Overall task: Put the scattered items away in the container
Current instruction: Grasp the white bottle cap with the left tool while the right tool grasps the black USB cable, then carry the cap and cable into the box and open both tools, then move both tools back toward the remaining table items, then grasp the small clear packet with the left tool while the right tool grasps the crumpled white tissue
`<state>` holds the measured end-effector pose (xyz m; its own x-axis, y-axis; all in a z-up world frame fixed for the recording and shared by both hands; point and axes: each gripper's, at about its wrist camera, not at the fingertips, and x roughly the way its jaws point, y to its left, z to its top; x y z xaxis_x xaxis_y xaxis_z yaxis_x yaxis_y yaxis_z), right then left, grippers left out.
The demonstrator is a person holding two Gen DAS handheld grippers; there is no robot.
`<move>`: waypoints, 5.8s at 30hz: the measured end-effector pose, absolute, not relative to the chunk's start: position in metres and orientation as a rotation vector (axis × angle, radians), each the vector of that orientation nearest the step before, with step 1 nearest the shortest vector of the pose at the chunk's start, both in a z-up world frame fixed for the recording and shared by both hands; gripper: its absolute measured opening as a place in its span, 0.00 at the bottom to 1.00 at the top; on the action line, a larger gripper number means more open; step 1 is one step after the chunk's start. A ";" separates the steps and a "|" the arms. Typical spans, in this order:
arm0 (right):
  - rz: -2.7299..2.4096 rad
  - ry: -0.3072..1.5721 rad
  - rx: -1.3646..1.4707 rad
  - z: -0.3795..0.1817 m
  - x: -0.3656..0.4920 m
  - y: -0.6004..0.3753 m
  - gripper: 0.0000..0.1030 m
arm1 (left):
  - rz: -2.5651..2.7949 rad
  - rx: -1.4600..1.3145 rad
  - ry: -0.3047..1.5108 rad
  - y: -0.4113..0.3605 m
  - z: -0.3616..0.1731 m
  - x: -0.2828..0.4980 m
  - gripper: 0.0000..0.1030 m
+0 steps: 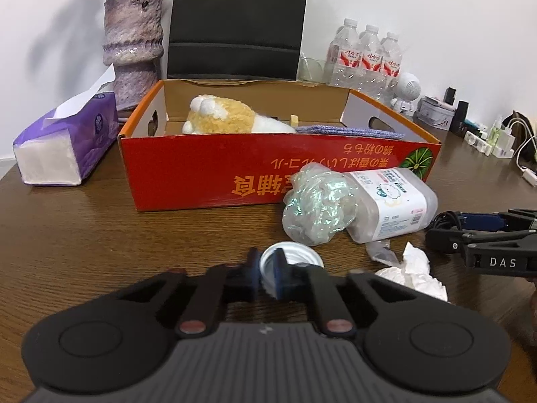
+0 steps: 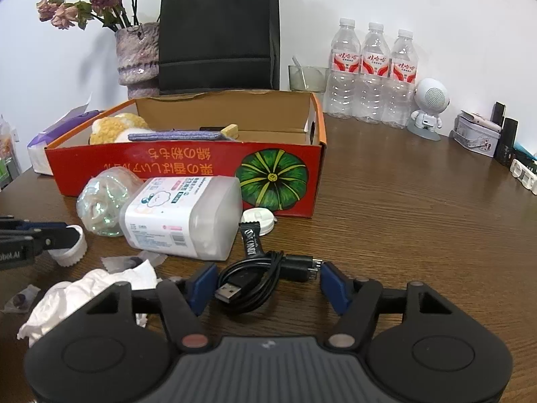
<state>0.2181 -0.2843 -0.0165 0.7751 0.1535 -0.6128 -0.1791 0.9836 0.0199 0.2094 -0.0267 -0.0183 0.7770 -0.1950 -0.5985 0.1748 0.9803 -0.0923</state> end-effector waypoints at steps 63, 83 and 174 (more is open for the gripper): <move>0.219 0.532 0.050 0.053 0.330 -0.232 1.00 | 0.034 -0.112 0.481 -0.026 0.051 0.317 1.00; 0.172 0.550 0.081 0.054 0.333 -0.245 1.00 | 0.009 -0.121 0.492 -0.028 0.050 0.315 1.00; 0.352 0.580 0.038 0.003 0.137 -0.228 0.27 | -0.257 0.056 0.598 -0.024 -0.012 0.119 0.16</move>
<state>0.1366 -0.2277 0.0032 0.7786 0.3363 -0.5297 -0.3149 0.9397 0.1338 0.1186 -0.0237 -0.0122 0.7957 -0.2227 -0.5632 0.2549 0.9667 -0.0220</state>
